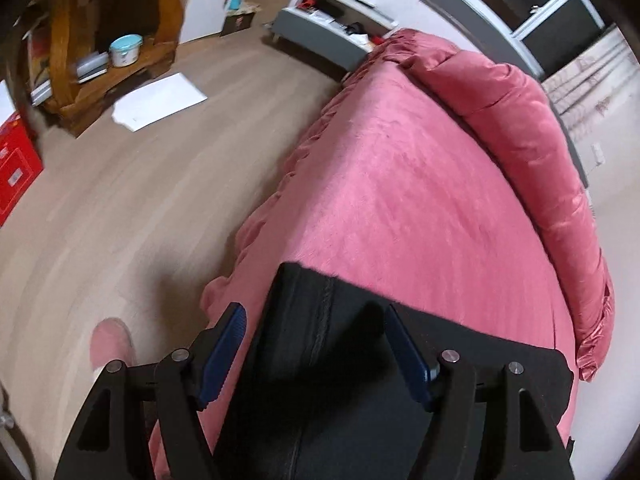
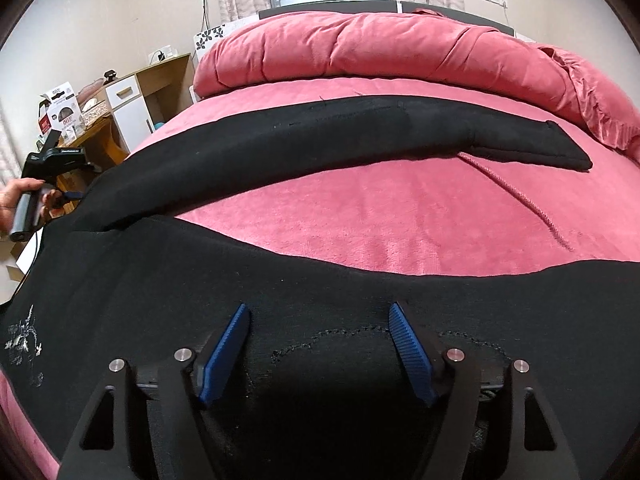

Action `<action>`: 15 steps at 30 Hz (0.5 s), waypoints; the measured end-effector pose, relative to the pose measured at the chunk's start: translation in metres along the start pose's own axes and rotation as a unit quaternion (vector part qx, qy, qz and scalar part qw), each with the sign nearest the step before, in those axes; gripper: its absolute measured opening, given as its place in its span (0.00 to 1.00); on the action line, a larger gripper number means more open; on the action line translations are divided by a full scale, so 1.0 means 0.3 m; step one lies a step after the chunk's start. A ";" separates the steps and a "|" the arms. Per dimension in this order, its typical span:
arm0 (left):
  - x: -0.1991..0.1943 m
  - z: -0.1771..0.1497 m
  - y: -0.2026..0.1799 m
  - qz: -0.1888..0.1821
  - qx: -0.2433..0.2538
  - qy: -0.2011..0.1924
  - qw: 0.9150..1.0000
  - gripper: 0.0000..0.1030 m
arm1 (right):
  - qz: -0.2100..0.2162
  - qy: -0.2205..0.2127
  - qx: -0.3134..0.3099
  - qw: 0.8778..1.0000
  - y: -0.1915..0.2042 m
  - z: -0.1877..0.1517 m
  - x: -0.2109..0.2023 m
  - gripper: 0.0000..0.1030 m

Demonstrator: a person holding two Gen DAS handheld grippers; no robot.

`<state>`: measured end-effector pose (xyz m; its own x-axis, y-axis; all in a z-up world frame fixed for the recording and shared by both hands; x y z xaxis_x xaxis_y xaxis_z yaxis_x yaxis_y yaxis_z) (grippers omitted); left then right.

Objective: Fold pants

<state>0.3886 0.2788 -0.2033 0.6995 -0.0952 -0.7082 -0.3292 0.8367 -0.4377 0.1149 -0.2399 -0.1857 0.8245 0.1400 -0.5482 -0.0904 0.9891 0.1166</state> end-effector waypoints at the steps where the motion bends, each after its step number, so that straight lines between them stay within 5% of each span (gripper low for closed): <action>1: 0.005 -0.006 -0.004 -0.005 0.004 0.002 1.000 0.66 | 0.001 0.001 0.000 1.000 0.001 0.000 0.001 0.73; 6: -0.004 -0.027 -0.014 0.021 0.029 -0.012 0.999 0.23 | 0.002 0.005 -0.004 1.000 0.007 0.000 0.012 0.76; 15: -0.166 -0.032 -0.063 0.000 0.041 -0.053 0.998 0.12 | 0.003 0.006 -0.006 1.000 0.011 0.001 0.017 0.77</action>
Point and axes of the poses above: each gripper's, at about its wrist camera, not at the fingertips, and x roughly the way its jaws point, y to its left, z to its top, the point moved 2 cm from there along x, roughly the way its jaws point, and after that the axes turned 14 degrees about -y, right-handed, at the moved point
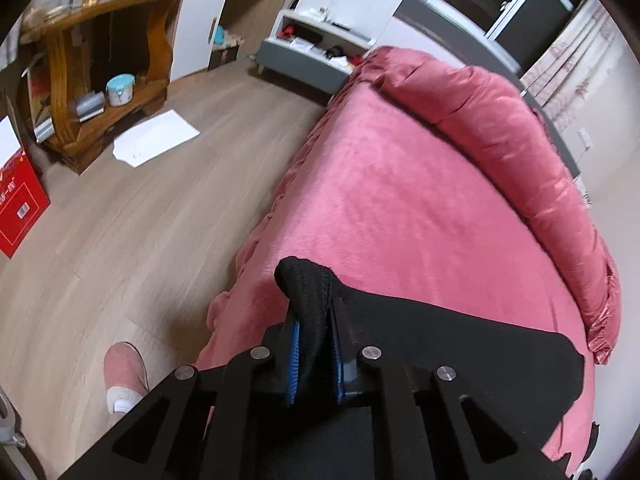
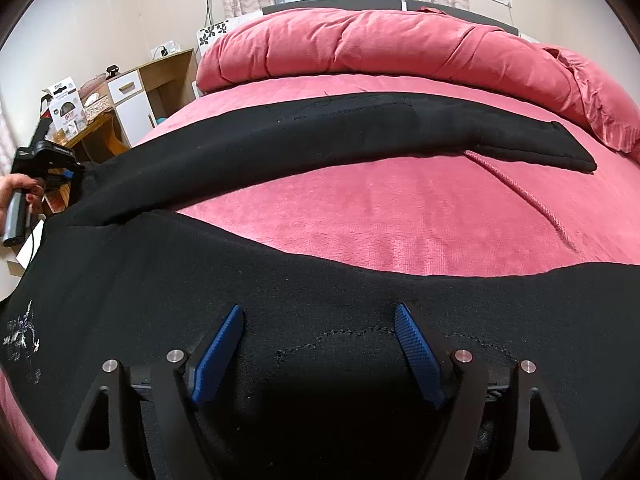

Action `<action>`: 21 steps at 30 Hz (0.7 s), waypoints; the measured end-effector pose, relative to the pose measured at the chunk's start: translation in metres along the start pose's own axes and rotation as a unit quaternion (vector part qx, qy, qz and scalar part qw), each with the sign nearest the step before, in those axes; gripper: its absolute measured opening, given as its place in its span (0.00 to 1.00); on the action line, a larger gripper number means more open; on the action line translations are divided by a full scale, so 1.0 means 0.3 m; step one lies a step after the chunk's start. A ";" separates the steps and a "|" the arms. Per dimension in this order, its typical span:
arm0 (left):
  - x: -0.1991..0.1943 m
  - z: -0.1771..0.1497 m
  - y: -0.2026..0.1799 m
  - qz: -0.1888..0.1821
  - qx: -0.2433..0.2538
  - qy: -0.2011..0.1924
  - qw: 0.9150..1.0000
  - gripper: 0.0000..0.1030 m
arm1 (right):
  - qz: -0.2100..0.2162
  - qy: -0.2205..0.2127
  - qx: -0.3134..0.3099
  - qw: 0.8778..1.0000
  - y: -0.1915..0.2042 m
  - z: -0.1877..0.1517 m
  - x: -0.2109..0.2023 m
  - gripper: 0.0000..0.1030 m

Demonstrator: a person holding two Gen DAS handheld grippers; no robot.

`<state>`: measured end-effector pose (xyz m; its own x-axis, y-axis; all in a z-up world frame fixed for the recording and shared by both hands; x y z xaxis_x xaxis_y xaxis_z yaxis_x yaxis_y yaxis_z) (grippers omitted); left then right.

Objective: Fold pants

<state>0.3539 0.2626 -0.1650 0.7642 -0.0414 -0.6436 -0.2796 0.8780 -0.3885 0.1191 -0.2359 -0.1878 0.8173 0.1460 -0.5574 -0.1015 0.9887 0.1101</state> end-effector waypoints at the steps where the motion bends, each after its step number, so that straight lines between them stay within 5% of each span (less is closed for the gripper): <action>1: -0.026 0.001 -0.008 -0.004 0.001 -0.003 1.000 0.12 | 0.000 0.000 0.000 1.000 0.000 0.000 0.000 0.77; 14: -0.447 -0.080 -0.141 -0.090 0.071 -0.047 0.992 0.11 | -0.001 -0.001 -0.002 1.000 0.007 0.003 -0.003 0.77; 21: -0.698 -0.222 -0.158 -0.135 0.096 -0.051 0.985 0.10 | -0.002 -0.001 -0.003 1.000 0.007 0.000 -0.005 0.77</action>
Point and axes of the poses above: each gripper's, at about its wrist camera, not at the fingertips, and x roughly the way its jaws point, y to its left, z to its top, the point moved 2 cm from there along x, roughly the way its jaws point, and after that the axes turned 14 degrees about -y, right-handed, at the moved point
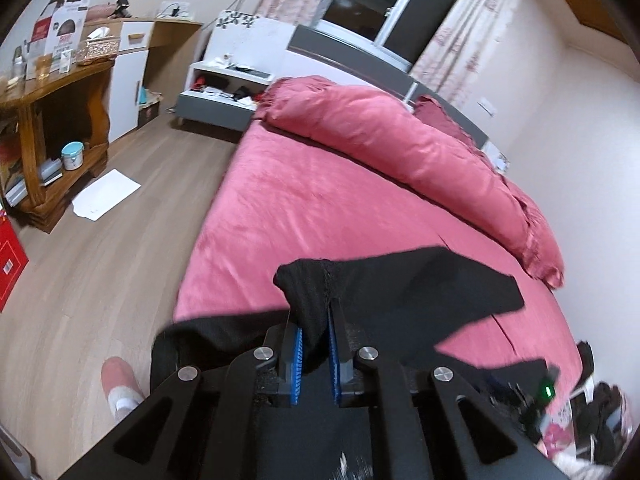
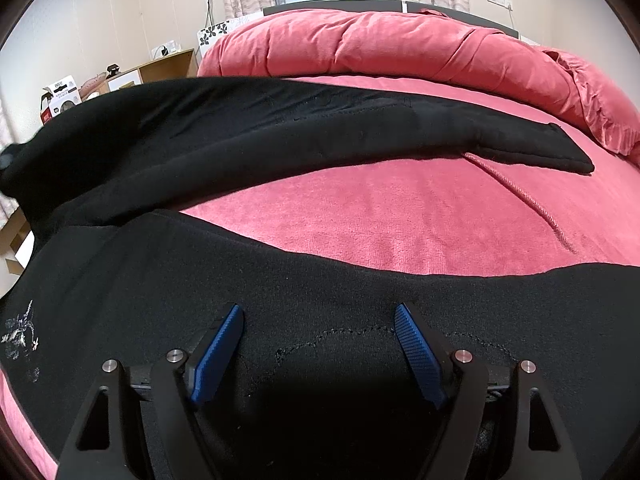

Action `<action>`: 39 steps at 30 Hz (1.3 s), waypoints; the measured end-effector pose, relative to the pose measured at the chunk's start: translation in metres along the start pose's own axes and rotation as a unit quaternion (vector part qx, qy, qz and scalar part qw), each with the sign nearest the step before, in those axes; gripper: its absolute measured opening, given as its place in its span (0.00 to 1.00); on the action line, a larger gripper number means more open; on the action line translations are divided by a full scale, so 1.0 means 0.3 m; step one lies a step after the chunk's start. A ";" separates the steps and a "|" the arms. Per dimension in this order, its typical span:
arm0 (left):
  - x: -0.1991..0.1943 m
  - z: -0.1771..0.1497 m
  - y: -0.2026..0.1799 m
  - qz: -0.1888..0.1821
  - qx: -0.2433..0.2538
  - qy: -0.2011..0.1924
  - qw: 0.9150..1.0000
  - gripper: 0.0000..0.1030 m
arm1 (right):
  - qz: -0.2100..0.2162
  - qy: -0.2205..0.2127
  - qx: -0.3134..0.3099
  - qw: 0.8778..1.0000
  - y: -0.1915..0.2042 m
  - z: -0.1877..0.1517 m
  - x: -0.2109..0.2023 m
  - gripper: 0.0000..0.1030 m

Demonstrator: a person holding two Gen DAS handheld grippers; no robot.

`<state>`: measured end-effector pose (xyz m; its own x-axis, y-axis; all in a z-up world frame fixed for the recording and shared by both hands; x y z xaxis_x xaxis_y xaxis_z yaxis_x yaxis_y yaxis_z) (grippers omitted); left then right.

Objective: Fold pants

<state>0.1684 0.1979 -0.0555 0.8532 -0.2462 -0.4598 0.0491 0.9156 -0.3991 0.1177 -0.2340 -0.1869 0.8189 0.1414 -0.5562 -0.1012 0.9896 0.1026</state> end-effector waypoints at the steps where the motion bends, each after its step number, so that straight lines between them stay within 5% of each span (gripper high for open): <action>1: -0.024 -0.024 -0.008 -0.004 -0.003 0.004 1.000 0.10 | 0.000 0.000 0.000 1.000 0.000 0.000 0.000 0.77; 12: -0.097 -0.387 0.001 0.024 -0.041 0.058 0.997 0.10 | -0.011 0.049 -0.043 0.998 0.060 0.062 0.029 0.77; 20: -0.061 -0.485 0.019 0.030 -0.046 0.090 0.994 0.10 | 0.057 0.023 0.079 0.995 0.074 0.321 0.094 0.77; 28: -0.080 -0.470 0.022 0.030 -0.050 0.086 0.995 0.10 | 0.023 0.057 0.183 0.981 0.029 0.476 0.376 0.73; 31: -0.089 -0.458 0.026 0.031 -0.052 0.083 0.995 0.10 | 0.002 0.071 0.233 0.970 -0.028 0.495 0.454 0.56; 33: -0.095 -0.453 0.030 0.031 -0.057 0.082 0.995 0.10 | 0.008 0.074 0.243 0.967 -0.048 0.502 0.475 0.16; 39: -0.126 -0.381 0.083 0.039 -0.091 0.049 0.994 0.09 | 0.036 0.046 0.218 0.974 -0.070 0.509 0.364 0.13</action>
Point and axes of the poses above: each gripper's, at about its wrist camera, not at the fingertips, and x roughly the way its jaws point, y to its left, z to its top, the point moved 2 cm from there along x, roughly the way its jaws point, and after that the axes turned 14 degrees about -y, right-handed, at the moved point
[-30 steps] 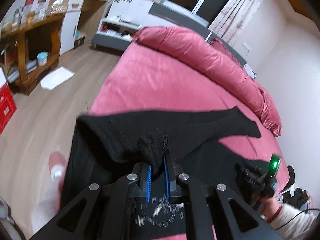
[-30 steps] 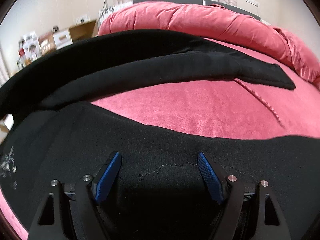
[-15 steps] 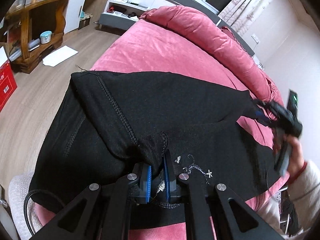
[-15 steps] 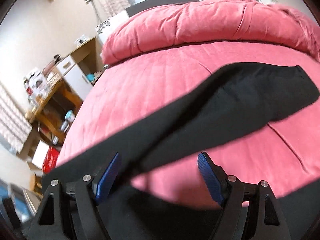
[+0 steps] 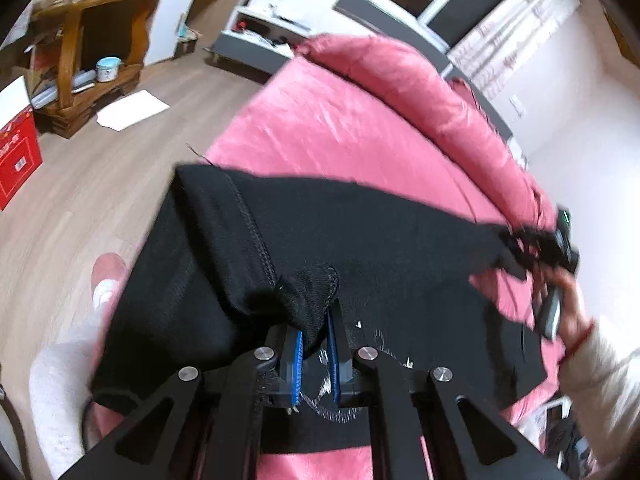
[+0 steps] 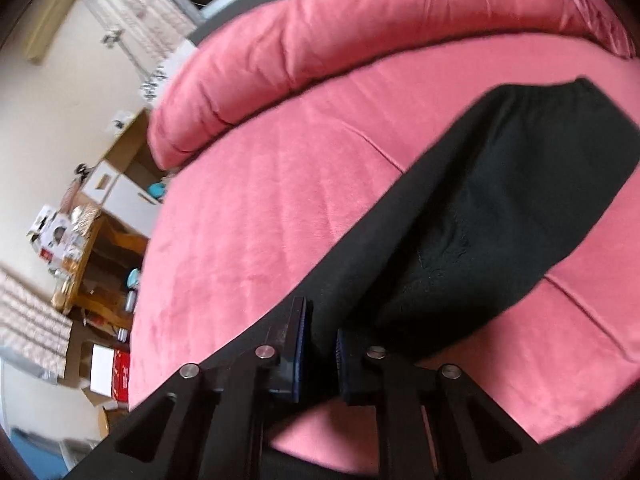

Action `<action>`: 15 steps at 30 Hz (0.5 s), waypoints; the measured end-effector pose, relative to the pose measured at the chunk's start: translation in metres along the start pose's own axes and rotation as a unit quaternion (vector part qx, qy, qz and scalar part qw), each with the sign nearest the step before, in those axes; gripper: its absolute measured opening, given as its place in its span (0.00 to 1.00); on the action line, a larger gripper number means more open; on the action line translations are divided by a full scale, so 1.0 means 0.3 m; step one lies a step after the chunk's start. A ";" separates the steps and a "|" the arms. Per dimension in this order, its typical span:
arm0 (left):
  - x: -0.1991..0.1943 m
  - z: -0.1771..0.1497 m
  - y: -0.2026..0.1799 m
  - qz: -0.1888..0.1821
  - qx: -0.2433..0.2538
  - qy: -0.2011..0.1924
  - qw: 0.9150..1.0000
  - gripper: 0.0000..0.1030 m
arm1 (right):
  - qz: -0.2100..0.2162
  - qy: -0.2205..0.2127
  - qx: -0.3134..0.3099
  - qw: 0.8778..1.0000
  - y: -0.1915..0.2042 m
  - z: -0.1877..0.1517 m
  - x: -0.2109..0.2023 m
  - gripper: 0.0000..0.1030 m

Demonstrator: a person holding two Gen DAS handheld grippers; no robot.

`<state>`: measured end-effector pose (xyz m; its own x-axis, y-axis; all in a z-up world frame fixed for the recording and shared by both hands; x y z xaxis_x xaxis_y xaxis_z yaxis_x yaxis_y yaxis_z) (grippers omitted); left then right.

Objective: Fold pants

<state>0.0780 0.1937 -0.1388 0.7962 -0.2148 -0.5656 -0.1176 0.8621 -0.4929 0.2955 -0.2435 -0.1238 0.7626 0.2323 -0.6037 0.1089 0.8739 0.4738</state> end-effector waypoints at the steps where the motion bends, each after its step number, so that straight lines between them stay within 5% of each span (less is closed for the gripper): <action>1: -0.011 0.017 0.009 0.000 -0.006 -0.010 1.000 0.09 | 0.012 -0.009 -0.009 1.000 0.005 -0.008 -0.052 0.13; 9: -0.083 0.112 0.101 0.004 -0.059 -0.066 0.996 0.09 | 0.073 -0.046 -0.040 0.995 0.039 -0.143 -0.334 0.13; 15: -0.094 0.091 0.181 0.022 -0.095 -0.063 0.993 0.09 | 0.082 -0.047 -0.086 0.992 0.051 -0.340 -0.472 0.13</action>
<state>0.0654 0.2592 -0.1315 0.8544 -0.1101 -0.5077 -0.2533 0.7649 -0.5922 0.1242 -0.2194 -0.0965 0.8180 0.3428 -0.4618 -0.1247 0.8896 0.4394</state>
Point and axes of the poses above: each gripper's, at about its wrist camera, not at the fingertips, and x roughly the way its jaws point, y to its left, z to its top, the point moved 2 cm from there along x, roughly the way its jaws point, and after that the axes turned 14 degrees about -y, right-handed, at the moved point
